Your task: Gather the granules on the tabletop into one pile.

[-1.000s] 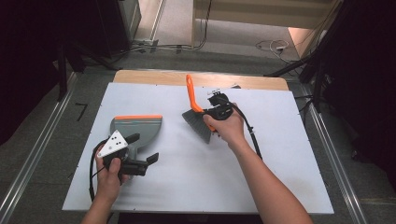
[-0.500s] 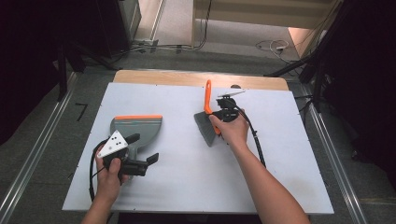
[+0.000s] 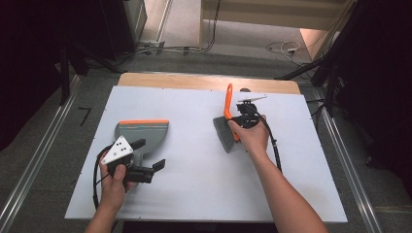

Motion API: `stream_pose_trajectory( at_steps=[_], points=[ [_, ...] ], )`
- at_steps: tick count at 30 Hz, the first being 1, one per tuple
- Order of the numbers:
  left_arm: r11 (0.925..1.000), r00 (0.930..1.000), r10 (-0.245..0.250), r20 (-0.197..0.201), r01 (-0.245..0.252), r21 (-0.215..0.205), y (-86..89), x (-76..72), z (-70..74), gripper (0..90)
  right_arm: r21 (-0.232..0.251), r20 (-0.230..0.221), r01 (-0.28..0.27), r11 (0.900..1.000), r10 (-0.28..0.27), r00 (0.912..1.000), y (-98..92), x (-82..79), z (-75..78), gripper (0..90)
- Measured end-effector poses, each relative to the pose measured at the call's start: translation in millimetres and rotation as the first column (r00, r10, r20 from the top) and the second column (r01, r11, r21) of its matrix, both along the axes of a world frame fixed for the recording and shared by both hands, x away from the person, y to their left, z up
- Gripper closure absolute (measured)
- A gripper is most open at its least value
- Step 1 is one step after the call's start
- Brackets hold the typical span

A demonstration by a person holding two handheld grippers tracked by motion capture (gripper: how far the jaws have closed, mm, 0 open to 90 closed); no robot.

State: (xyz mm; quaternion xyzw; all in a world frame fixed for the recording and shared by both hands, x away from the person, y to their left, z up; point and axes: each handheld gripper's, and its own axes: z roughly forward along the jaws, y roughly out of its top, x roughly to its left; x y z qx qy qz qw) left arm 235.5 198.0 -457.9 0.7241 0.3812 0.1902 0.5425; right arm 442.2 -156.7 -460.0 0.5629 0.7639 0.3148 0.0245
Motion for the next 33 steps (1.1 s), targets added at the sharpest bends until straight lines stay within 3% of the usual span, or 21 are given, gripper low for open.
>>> stream_pose_trajectory(
  at_steps=[7,9,11,14,16,17,18,20,21,22,25,29,32,33],
  points=[
    [1.0000,1.0000,0.000,0.000,0.000,-0.002,0.2,0.4,0.3,0.0,0.027,0.033,-0.053,0.998,0.052,0.9981,-5.3,-0.8,2.6,67.8],
    [1.0000,1.0000,-0.001,-0.001,0.001,-0.003,-0.1,0.6,0.2,0.0,0.006,0.077,-0.108,0.994,0.108,0.9912,-4.6,-3.9,7.3,67.8],
    [1.0000,1.0000,0.000,-0.003,0.000,-0.003,-0.3,0.8,0.0,0.0,0.029,0.111,-0.156,0.987,0.152,0.9822,-6.6,-7.2,13.4,67.8],
    [1.0000,1.0000,-0.001,-0.003,0.001,-0.003,-0.8,1.4,-0.2,0.0,0.071,0.129,-0.222,0.973,0.211,0.9689,-11.8,-10.3,23.9,67.9],
    [1.0000,1.0000,-0.002,-0.003,0.002,0.002,-1.0,1.4,-0.2,0.0,0.060,0.143,-0.273,0.960,0.263,0.9543,-15.3,-12.8,31.5,67.9],
    [1.0000,1.0000,-0.002,-0.003,0.002,0.002,-1.1,1.4,-0.2,0.0,0.046,0.162,-0.310,0.950,0.299,0.9404,-17.4,-14.6,34.7,67.9],
    [1.0000,1.0000,-0.001,-0.002,0.001,0.001,-1.1,1.4,-0.3,0.0,0.023,0.184,-0.356,0.934,0.346,0.9201,-19.1,-16.2,37.6,67.9],
    [1.0000,1.0000,0.000,-0.003,0.000,-0.002,-0.9,1.4,-0.2,0.0,-0.025,0.203,-0.463,0.886,0.458,0.8657,-21.4,-20.5,42.5,67.9],
    [1.0000,1.0000,-0.001,-0.003,0.001,-0.001,-0.7,1.5,-0.2,0.0,-0.045,0.205,-0.519,0.854,0.516,0.8316,-22.3,-22.8,43.5,67.8],
    [1.0000,1.0000,0.002,-0.004,-0.002,-0.001,-0.8,1.6,-0.2,0.0,-0.067,0.205,-0.557,0.828,0.558,0.8041,-22.6,-25.4,43.5,67.9],
    [1.0000,1.0000,-0.001,-0.004,0.001,0.002,-1.6,2.0,-0.3,0.0,-0.119,0.163,-0.629,0.768,0.640,0.7507,-21.2,-30.7,38.1,67.8],
    [1.0000,1.0000,-0.005,-0.005,0.005,0.005,-3.3,1.7,0.0,0.0,-0.141,0.097,-0.690,0.710,0.704,0.7038,-17.4,-30.1,24.0,67.9],
    [1.0000,1.0000,-0.005,-0.005,0.005,0.005,-3.6,1.7,-0.2,0.0,-0.181,0.094,-0.702,0.689,0.723,0.6849,-12.9,-25.9,14.2,68.0],
    [1.0000,1.0000,-0.006,-0.005,0.006,0.005,-3.4,1.7,-0.2,0.0,-0.193,0.111,-0.700,0.687,0.725,0.6802,-12.4,-23.7,12.5,67.9]
  ],
)
